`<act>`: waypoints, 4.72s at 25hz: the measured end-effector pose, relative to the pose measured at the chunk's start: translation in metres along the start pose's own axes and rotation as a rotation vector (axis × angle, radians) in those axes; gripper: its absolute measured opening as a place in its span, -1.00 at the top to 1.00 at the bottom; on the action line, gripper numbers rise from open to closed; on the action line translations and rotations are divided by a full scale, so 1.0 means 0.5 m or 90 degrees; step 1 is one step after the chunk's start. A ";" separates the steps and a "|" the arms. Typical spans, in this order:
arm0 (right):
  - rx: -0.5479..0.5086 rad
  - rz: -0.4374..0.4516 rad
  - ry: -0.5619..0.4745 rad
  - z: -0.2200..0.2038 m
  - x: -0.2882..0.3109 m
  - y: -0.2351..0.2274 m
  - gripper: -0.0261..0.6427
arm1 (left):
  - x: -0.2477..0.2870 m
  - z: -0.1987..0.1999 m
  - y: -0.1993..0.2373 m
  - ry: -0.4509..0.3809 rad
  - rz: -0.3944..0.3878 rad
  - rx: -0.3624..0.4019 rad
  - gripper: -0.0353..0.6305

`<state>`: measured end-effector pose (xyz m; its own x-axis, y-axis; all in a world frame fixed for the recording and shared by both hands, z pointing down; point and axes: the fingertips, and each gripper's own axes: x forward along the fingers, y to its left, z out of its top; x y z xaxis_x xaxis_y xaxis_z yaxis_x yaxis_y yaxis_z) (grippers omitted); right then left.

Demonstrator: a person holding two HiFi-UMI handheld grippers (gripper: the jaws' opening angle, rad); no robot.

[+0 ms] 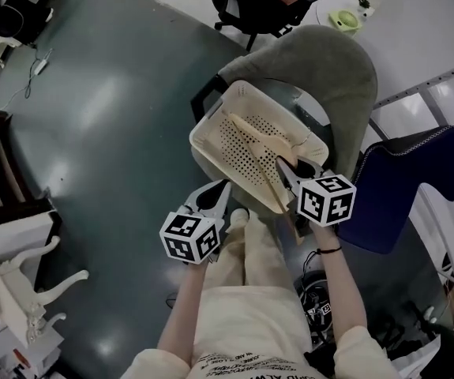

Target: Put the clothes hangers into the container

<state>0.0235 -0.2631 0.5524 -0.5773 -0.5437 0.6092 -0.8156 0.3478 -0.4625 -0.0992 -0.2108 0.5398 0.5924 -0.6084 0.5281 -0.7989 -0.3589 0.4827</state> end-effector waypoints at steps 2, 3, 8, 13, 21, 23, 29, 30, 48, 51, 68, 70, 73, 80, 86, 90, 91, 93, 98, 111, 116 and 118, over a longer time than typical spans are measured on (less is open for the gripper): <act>0.006 0.005 0.019 -0.006 0.025 -0.015 0.76 | 0.023 -0.003 0.006 0.005 -0.001 -0.009 0.82; 0.011 0.009 0.027 -0.010 0.037 -0.021 0.76 | 0.035 -0.004 0.008 0.007 -0.002 -0.013 0.82; 0.043 0.018 0.056 -0.034 0.071 -0.047 0.76 | 0.078 -0.018 0.009 0.018 -0.009 -0.036 0.82; 0.088 0.031 0.063 -0.048 0.098 -0.068 0.76 | 0.110 -0.034 0.011 0.031 -0.022 -0.041 0.82; 0.132 0.039 0.075 -0.055 0.131 -0.087 0.76 | 0.135 -0.044 0.020 0.039 -0.028 -0.052 0.82; 0.142 0.041 0.072 -0.054 0.136 -0.092 0.76 | 0.141 -0.046 0.020 0.041 -0.030 -0.053 0.82; 0.214 0.046 0.068 -0.066 0.139 -0.129 0.76 | 0.154 -0.054 0.021 0.050 -0.036 -0.056 0.82; 0.226 0.042 0.068 -0.068 0.140 -0.137 0.76 | 0.156 -0.056 0.021 0.052 -0.037 -0.056 0.82; 0.214 -0.084 0.120 -0.090 0.151 -0.206 0.62 | 0.192 -0.071 0.011 0.083 -0.042 -0.046 0.82; 0.194 -0.097 0.130 -0.090 0.151 -0.202 0.50 | 0.191 -0.071 0.008 0.085 -0.043 -0.045 0.82; 0.116 -0.281 0.126 -0.098 0.127 -0.250 0.12 | 0.193 -0.071 -0.015 0.099 -0.060 -0.027 0.82; 0.112 -0.288 0.126 -0.101 0.120 -0.252 0.12 | 0.192 -0.071 -0.021 0.100 -0.061 -0.027 0.82; 0.102 -0.294 0.122 -0.098 0.109 -0.250 0.13 | 0.189 -0.067 -0.031 0.099 -0.063 -0.022 0.82; 0.100 -0.305 0.107 -0.079 0.056 -0.230 0.23 | 0.163 -0.032 -0.047 0.073 -0.057 -0.007 0.82; -0.016 -0.232 0.079 -0.037 0.005 -0.156 0.81 | 0.117 0.026 -0.088 0.020 -0.075 0.007 0.82; -0.049 -0.170 0.049 -0.007 -0.028 -0.106 0.89 | 0.086 0.074 -0.113 -0.011 -0.085 0.045 0.82; -0.055 -0.156 0.040 0.002 -0.036 -0.096 0.90 | 0.078 0.083 -0.116 -0.016 -0.082 0.055 0.82; -0.065 -0.129 0.020 0.023 -0.056 -0.073 0.91 | 0.058 0.103 -0.124 -0.031 -0.077 0.069 0.82; -0.086 -0.068 -0.045 0.087 -0.116 -0.009 0.91 | 0.011 0.151 -0.143 -0.068 -0.058 0.096 0.82; -0.104 -0.015 -0.198 0.211 -0.241 0.105 0.91 | -0.093 0.293 -0.194 -0.188 -0.039 0.161 0.82; -0.083 0.001 -0.276 0.266 -0.298 0.121 0.91 | -0.127 0.349 -0.219 -0.241 -0.028 0.189 0.82; -0.100 0.003 -0.296 0.281 -0.314 0.132 0.91 | -0.141 0.359 -0.221 -0.255 -0.020 0.198 0.82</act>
<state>0.0656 -0.2623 0.3356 -0.5309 -0.8133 0.2383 -0.8301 0.4425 -0.3394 -0.0715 -0.2554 0.3238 0.5790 -0.7955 0.1784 -0.8105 -0.5381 0.2313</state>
